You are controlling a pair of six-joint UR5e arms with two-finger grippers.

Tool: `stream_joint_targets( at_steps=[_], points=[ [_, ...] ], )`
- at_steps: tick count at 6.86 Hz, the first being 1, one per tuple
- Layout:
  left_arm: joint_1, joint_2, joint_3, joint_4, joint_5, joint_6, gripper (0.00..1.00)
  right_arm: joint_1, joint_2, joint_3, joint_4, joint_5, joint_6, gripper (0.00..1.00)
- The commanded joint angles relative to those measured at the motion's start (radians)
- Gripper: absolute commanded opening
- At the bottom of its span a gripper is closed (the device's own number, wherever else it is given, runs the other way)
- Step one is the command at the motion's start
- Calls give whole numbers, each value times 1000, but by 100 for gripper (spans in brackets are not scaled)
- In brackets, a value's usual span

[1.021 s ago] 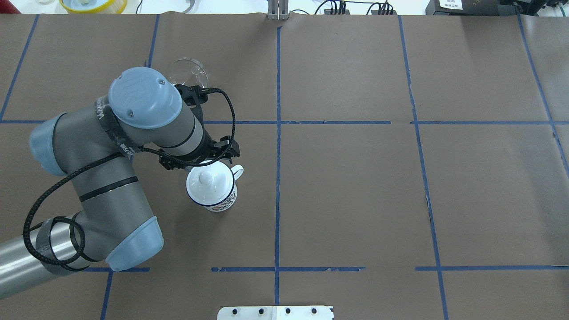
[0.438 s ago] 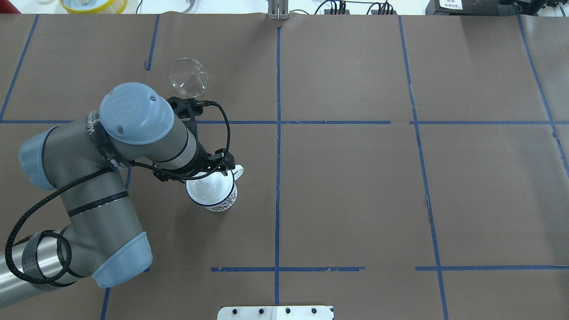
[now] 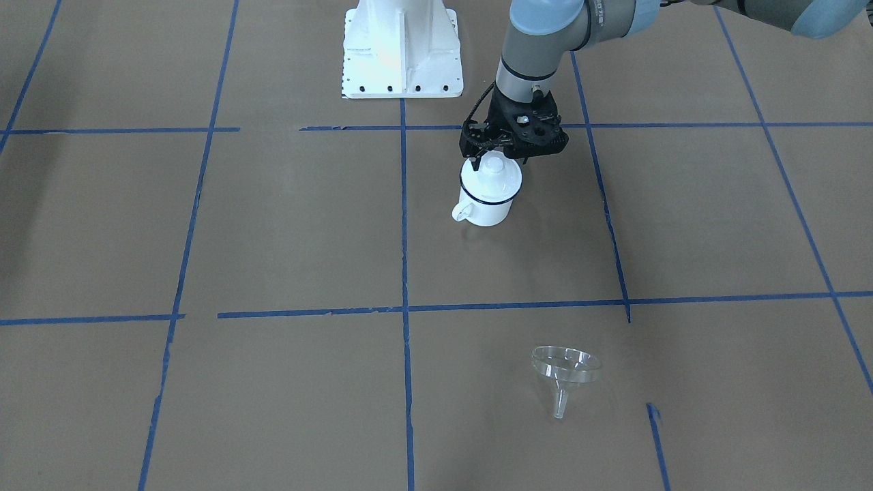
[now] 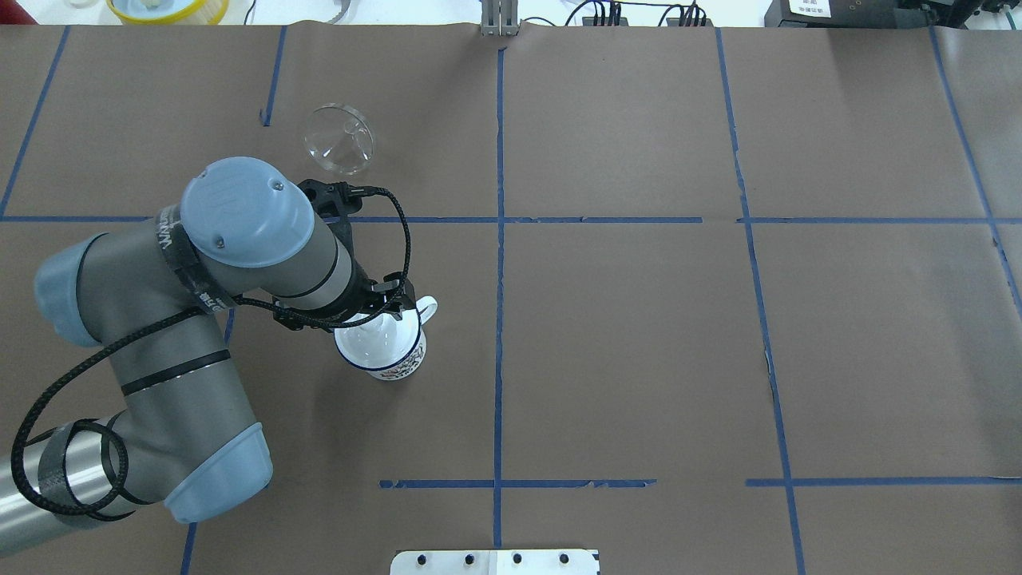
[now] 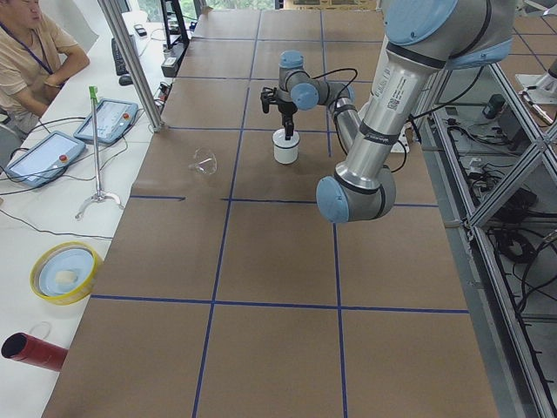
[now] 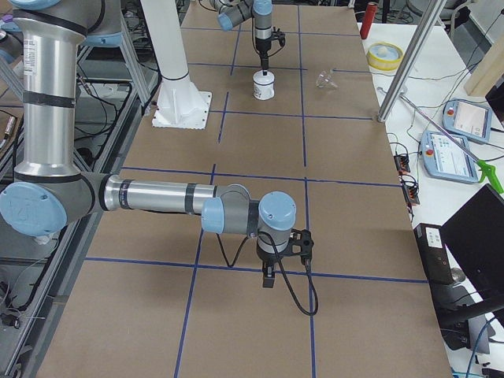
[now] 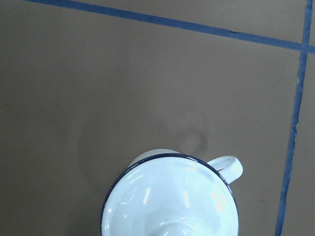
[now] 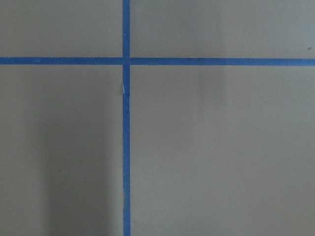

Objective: Place funnel on cup
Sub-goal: 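Reach the left gripper down over the mug and grasp its white lid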

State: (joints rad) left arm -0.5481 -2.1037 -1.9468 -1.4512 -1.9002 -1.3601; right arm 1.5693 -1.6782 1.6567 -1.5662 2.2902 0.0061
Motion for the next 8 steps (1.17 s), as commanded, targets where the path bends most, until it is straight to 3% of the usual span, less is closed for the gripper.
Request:
stream_joint_targets(
  at_steps=[1,5,7,8],
  points=[
    [0,-2,-1,2,6,-1,72,0,0,0,0,0,0,100],
    [0,-6,-1,0,7,-1,72,0,0,0,0,0,0,100],
    [0,-6,-1,0,7,-1,47,0,0,0,0,0,0,100],
    [0,-6,-1,0,6,-1,46,0,0,0,0,0,0,100]
  ],
)
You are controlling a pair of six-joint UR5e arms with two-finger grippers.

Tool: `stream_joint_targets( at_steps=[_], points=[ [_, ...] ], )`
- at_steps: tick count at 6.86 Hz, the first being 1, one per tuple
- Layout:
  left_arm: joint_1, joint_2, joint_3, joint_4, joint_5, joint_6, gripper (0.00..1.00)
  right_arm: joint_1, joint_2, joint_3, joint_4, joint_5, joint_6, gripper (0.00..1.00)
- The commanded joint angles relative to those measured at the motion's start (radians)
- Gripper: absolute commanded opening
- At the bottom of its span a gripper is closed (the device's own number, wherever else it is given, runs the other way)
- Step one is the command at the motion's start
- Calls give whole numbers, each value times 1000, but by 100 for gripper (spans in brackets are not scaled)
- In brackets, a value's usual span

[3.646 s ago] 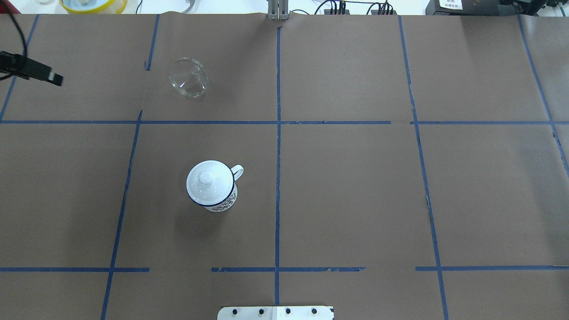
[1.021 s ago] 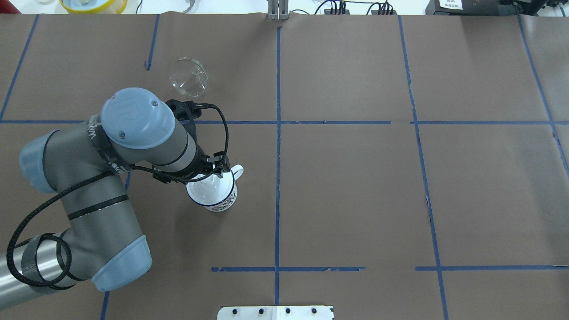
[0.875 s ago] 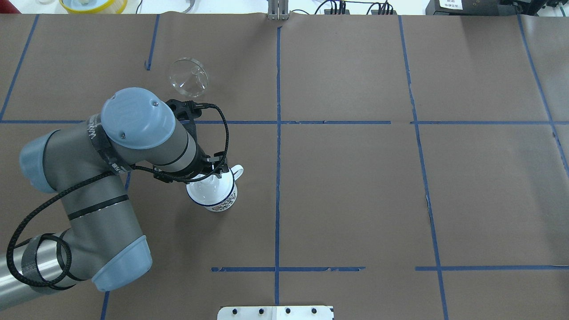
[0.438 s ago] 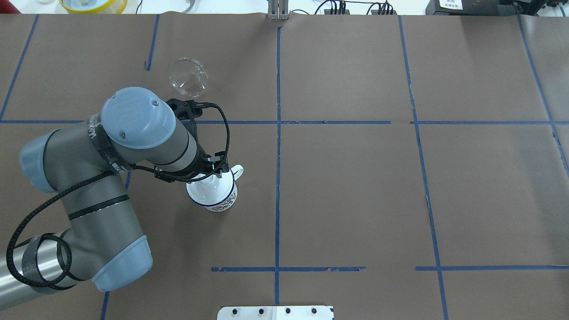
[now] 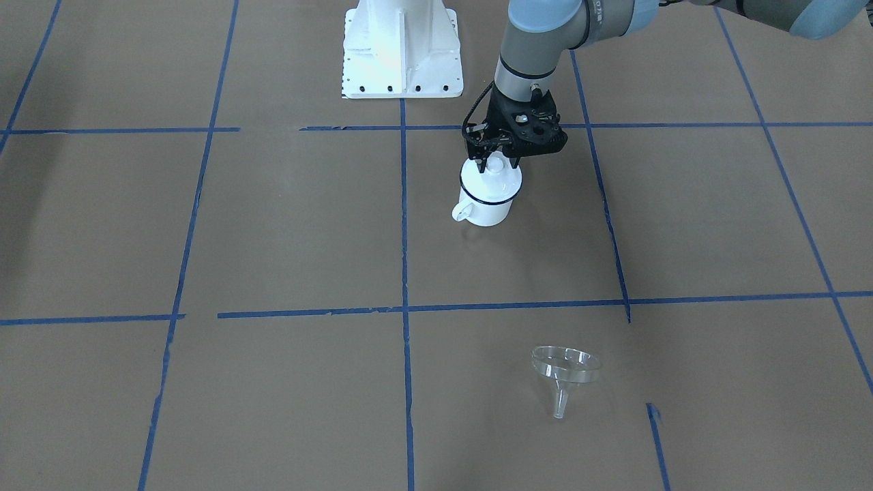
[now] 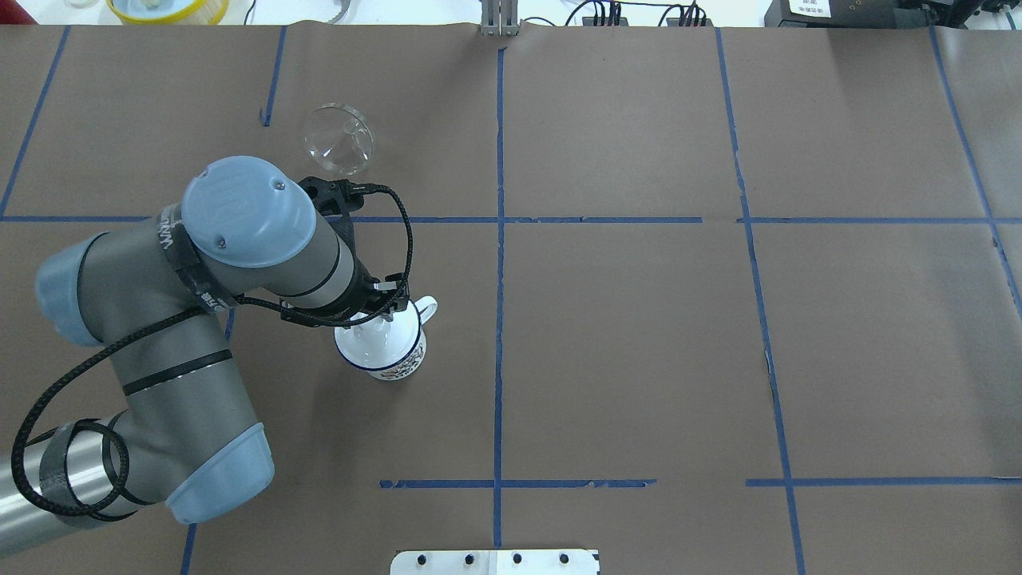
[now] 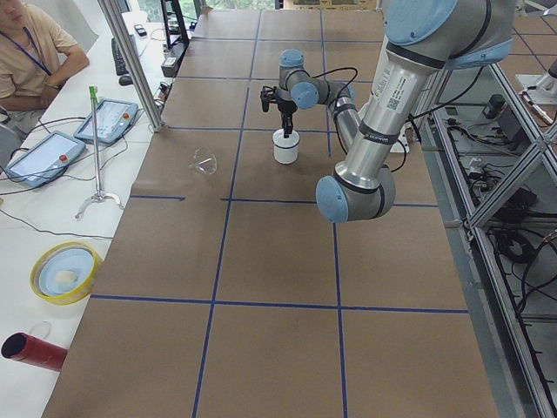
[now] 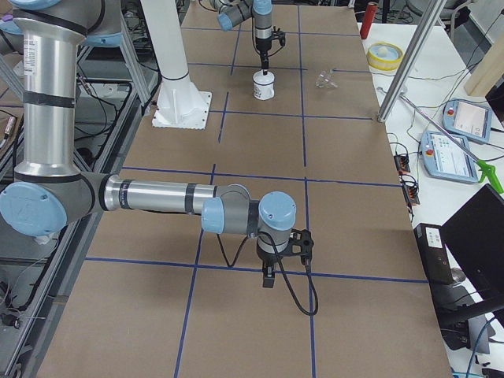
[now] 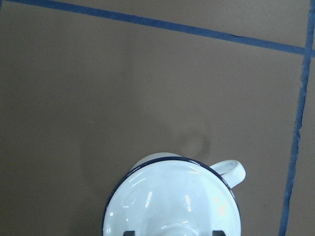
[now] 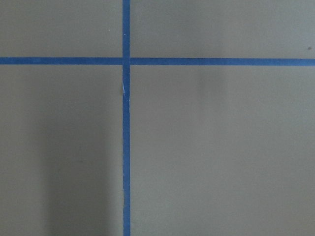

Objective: Place funnel on cup
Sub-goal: 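Reach the left gripper down over the mug and grasp its white lid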

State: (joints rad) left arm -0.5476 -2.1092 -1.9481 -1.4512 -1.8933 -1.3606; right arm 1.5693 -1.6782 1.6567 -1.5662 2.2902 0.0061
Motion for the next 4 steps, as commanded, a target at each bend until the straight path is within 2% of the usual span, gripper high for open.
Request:
stream_joint_targets(
  at_steps=[1,3,4],
  points=[
    [0,0,-2,0,-1,0,46,0,0,0,0,0,0,100],
    [0,0,-2,0,-1,0,46,0,0,0,0,0,0,100],
    [0,-2,-2,0,-1,0,41,0,0,0,0,0,0,100]
  ],
)
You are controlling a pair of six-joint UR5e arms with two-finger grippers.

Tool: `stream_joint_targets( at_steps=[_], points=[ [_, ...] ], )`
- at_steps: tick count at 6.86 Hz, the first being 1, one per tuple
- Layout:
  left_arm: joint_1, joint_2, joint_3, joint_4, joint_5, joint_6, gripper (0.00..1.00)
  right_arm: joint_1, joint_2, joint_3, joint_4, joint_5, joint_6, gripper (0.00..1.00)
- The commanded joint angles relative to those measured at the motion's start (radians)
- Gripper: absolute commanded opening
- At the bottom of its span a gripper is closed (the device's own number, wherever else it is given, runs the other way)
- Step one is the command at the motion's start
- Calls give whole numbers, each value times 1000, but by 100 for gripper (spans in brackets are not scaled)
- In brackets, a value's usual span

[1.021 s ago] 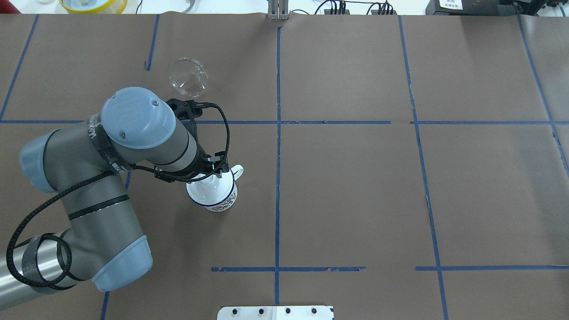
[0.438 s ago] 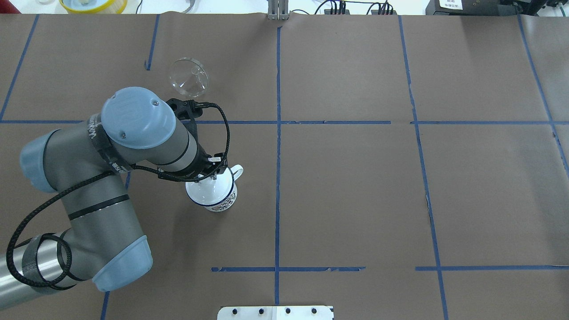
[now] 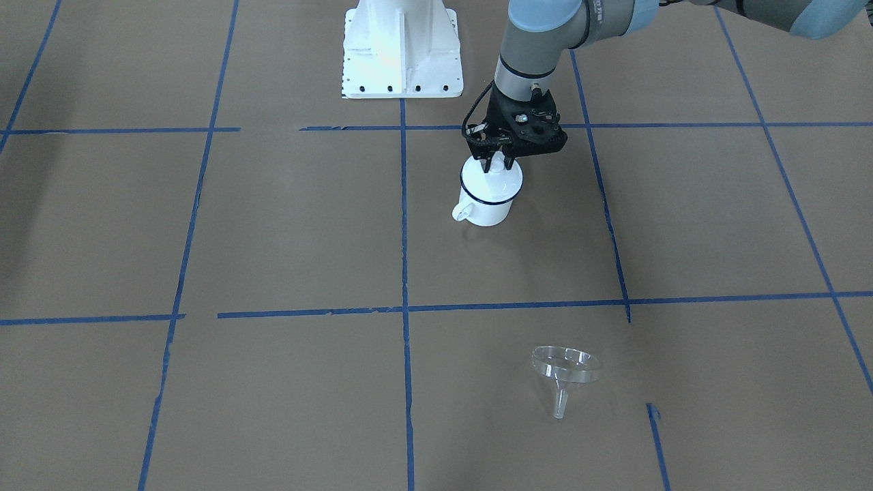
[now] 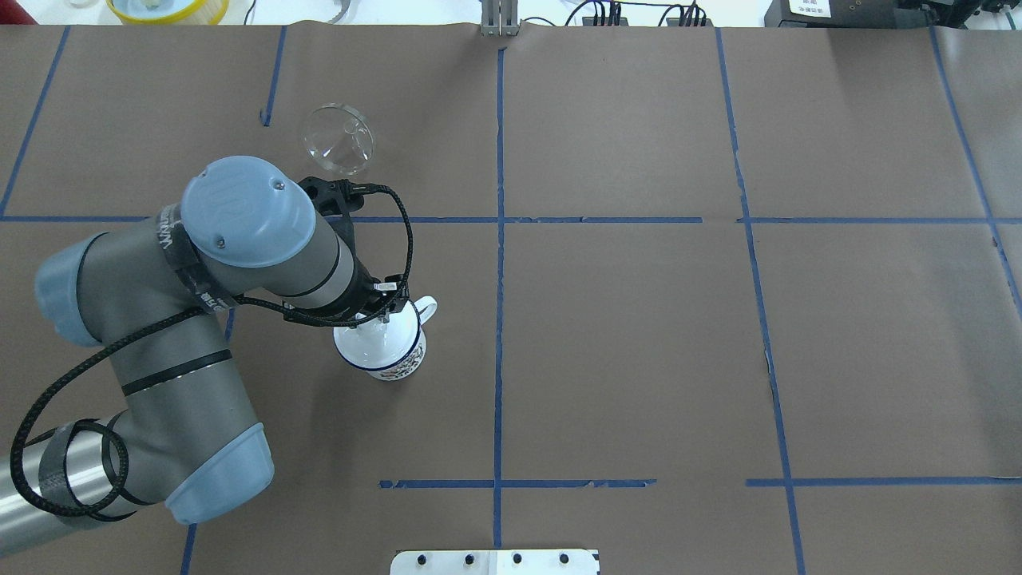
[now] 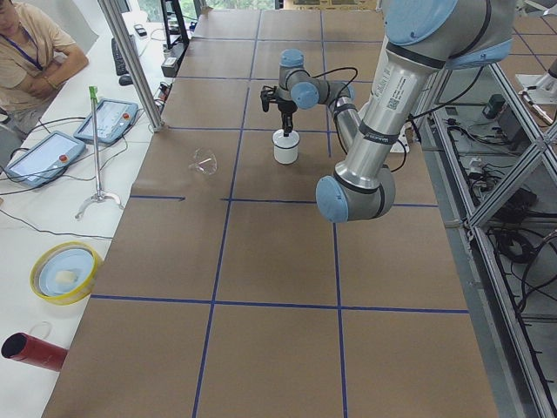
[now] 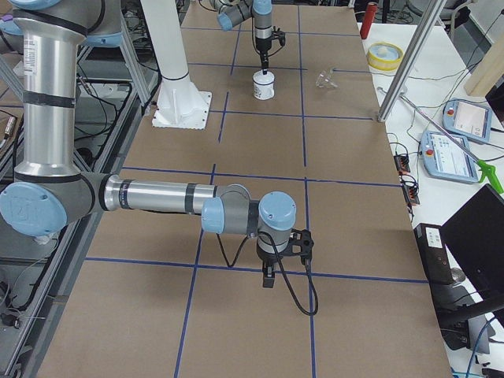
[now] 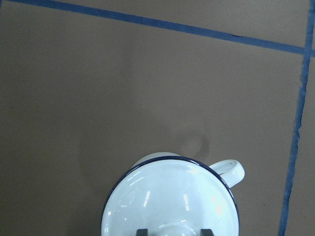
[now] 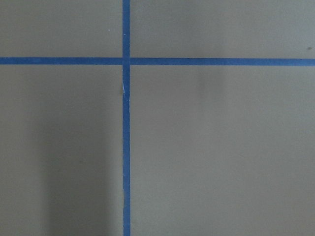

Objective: Place funnel on cup
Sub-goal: 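Reach the left gripper down over the mug and grasp its white lid, then lift the white lid with the left gripper and set it beside the mug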

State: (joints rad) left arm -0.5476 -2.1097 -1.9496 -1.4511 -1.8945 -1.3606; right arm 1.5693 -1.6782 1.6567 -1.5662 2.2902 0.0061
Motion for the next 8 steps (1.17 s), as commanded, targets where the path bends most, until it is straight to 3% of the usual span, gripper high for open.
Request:
stream_joint_targets(
  at_steps=[1,2,4,6,8],
  points=[
    [0,-1,-2,0,0,0,0,0,0,0,0,0,0,100],
    [-6,0,-21,2,0,6,0,0,0,0,0,0,0,100],
    [-41,-25,-182,178,-8,53,0,0,0,0,0,0,0,100],
    [-197,12,-344,282,-76,316,0,0,0,0,0,0,0,100],
    [-268,278,-446,264,-120,588,0,0,0,-1,0,0,0,100]
  ],
)
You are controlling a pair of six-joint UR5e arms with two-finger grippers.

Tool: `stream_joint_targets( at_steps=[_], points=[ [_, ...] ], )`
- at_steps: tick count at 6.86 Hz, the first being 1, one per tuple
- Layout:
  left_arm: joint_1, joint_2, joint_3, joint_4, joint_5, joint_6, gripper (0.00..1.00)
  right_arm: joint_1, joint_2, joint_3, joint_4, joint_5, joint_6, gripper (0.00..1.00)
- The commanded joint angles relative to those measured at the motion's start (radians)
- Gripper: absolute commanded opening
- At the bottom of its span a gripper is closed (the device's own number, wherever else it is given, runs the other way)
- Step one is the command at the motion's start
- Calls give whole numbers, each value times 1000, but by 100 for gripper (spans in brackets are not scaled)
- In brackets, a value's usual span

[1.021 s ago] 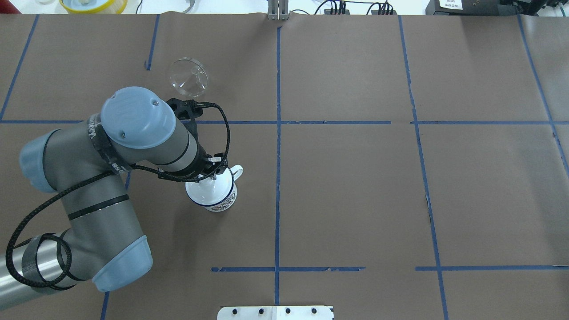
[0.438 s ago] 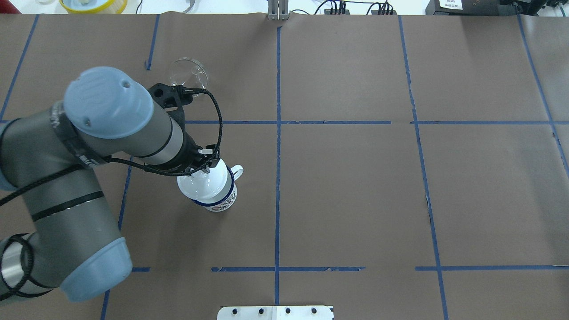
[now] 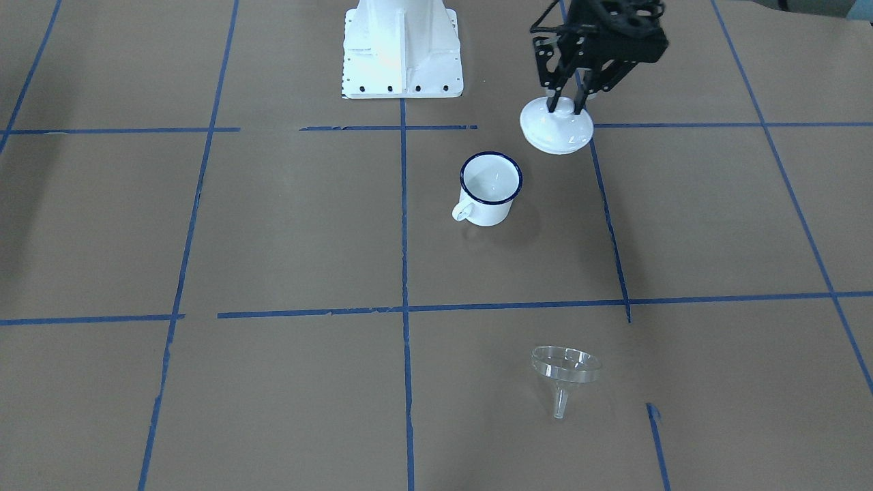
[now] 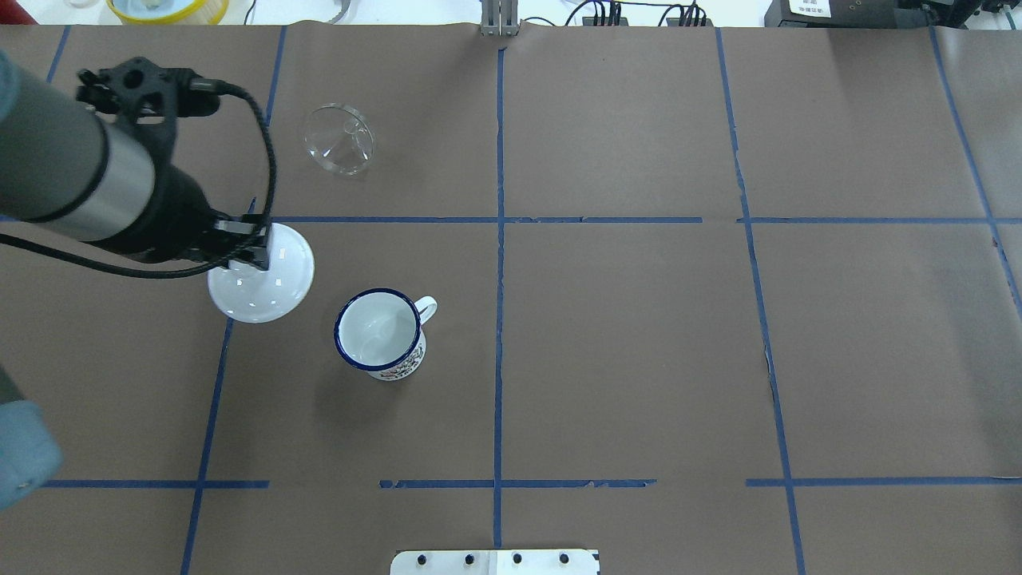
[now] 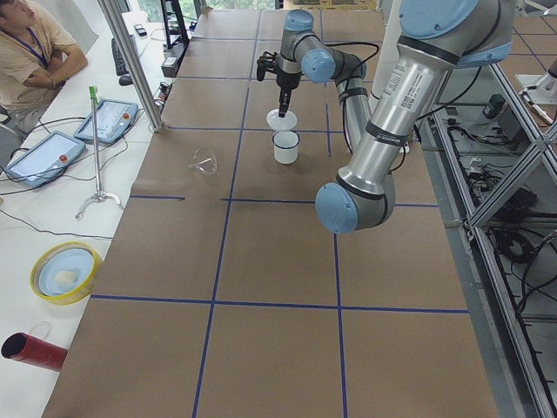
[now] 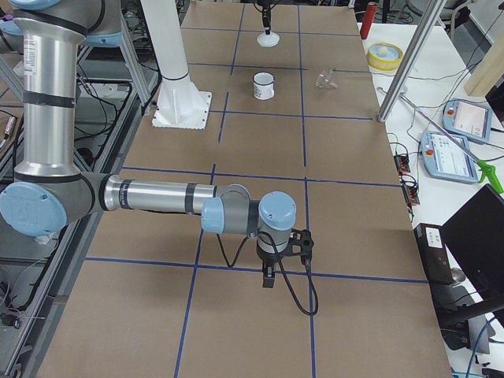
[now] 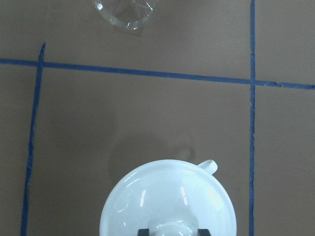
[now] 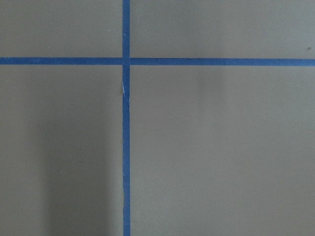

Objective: Place funnel on cup
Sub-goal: 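Lift the white lid with the left gripper and set it beside the mug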

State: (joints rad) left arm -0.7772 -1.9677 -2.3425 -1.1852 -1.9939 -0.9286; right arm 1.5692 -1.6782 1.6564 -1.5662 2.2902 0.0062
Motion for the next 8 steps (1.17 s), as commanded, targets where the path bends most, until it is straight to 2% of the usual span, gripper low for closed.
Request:
stream_joint_targets(
  at_steps=[1,5,7,8],
  points=[
    [-37,154,-3,-51,-20,172,0,0,0,-1,0,0,0,100],
    [7,167,373,-449,-19,117,0,0,0,0,0,0,0,100],
    [45,168,494,-635,-19,62,0,0,0,0,0,0,0,100],
    [68,168,505,-668,-19,44,0,0,0,0,0,0,0,100]
  ],
)
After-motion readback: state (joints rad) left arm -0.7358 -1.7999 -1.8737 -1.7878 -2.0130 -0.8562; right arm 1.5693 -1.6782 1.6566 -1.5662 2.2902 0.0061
